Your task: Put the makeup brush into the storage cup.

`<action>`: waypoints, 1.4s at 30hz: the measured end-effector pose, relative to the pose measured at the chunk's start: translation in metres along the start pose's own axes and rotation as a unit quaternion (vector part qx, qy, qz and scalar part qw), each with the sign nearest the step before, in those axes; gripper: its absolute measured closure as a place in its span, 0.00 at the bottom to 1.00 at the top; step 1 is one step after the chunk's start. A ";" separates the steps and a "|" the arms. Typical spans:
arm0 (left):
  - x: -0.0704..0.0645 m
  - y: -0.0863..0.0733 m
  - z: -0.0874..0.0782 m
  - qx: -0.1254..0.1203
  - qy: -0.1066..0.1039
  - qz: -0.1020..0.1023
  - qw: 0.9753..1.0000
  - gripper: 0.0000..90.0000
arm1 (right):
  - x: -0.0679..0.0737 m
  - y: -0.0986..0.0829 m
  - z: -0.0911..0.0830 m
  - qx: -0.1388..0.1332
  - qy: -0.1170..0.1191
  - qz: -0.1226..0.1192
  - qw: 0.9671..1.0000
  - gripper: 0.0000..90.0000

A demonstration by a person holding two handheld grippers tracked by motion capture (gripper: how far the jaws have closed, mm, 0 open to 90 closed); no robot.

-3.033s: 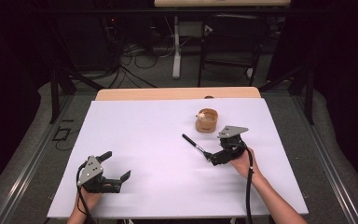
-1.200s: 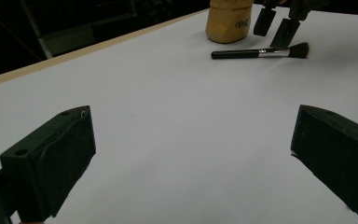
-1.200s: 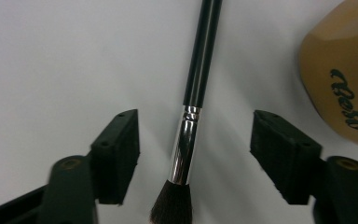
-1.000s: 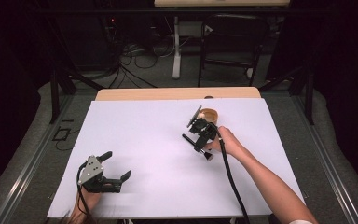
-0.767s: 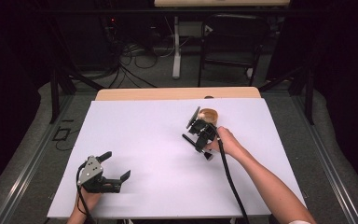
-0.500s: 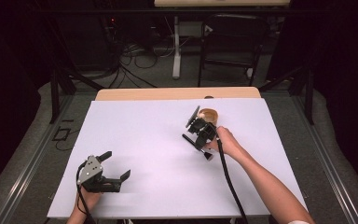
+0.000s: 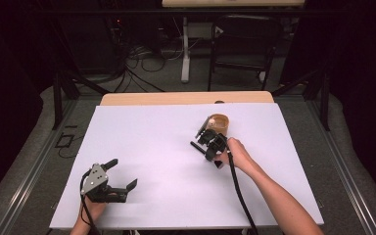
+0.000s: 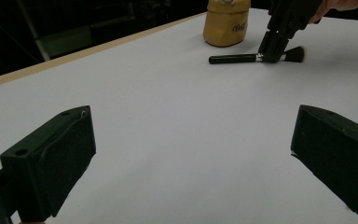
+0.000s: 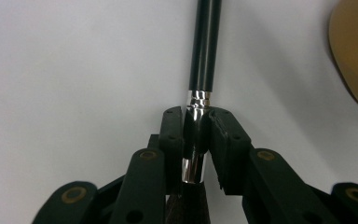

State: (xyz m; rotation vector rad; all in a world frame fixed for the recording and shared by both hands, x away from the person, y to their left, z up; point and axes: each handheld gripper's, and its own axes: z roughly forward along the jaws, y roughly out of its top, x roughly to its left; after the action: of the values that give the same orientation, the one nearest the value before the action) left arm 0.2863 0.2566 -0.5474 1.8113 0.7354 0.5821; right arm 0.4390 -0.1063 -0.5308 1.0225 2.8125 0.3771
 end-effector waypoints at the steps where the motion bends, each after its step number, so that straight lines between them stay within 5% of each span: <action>1: 0.001 0.000 0.001 0.004 0.003 0.000 1.000 0.00 | 0.000 0.001 -0.002 0.015 0.000 -0.004 1.000 0.85; 12: 0.000 -0.001 0.004 0.010 0.010 -0.003 1.000 0.00 | 0.001 0.000 -0.011 0.011 0.003 -0.020 1.000 0.87; 15: 0.000 0.000 0.004 0.010 0.010 -0.001 1.000 0.00 | 0.001 -0.003 -0.016 -0.013 0.000 -0.024 1.000 0.87; 16: 0.001 0.000 0.005 0.010 0.010 -0.001 1.000 0.00 | 0.001 -0.003 -0.022 0.003 -0.002 -0.031 1.000 0.87; 17: 0.000 0.000 0.006 0.010 0.011 -0.002 1.000 0.00 | 0.002 -0.005 -0.022 -0.027 0.003 -0.028 0.999 0.87; 18: 0.000 0.000 0.006 0.010 0.011 -0.002 1.000 0.00 | 0.002 -0.004 -0.031 0.017 -0.003 -0.037 0.999 0.87; 19: 0.000 0.000 0.006 0.010 0.011 -0.002 1.000 0.00 | 0.003 -0.008 -0.027 -0.030 -0.006 -0.033 0.999 0.87; 20: 0.000 0.000 0.005 0.011 0.011 0.000 1.000 0.00 | 0.002 -0.006 -0.033 0.003 -0.003 -0.040 0.999 0.87; 21: 0.000 0.000 0.005 0.010 0.011 0.000 1.000 0.00 | 0.002 -0.008 -0.032 -0.014 -0.004 -0.042 0.999 0.87; 29: 0.001 0.000 0.004 0.007 0.010 -0.002 1.000 0.00 | 0.003 -0.012 -0.037 -0.007 0.000 -0.066 0.998 0.87; 42: 0.001 0.000 0.005 0.013 0.007 0.001 1.000 0.00 | 0.012 -0.011 -0.050 -0.003 -0.004 -0.138 0.990 0.87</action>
State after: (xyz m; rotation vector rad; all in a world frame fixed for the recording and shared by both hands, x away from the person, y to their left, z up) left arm 0.2898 0.2540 -0.5492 1.8335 0.7544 0.5894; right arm 0.4131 -0.1162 -0.4864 0.6182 2.8878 0.3478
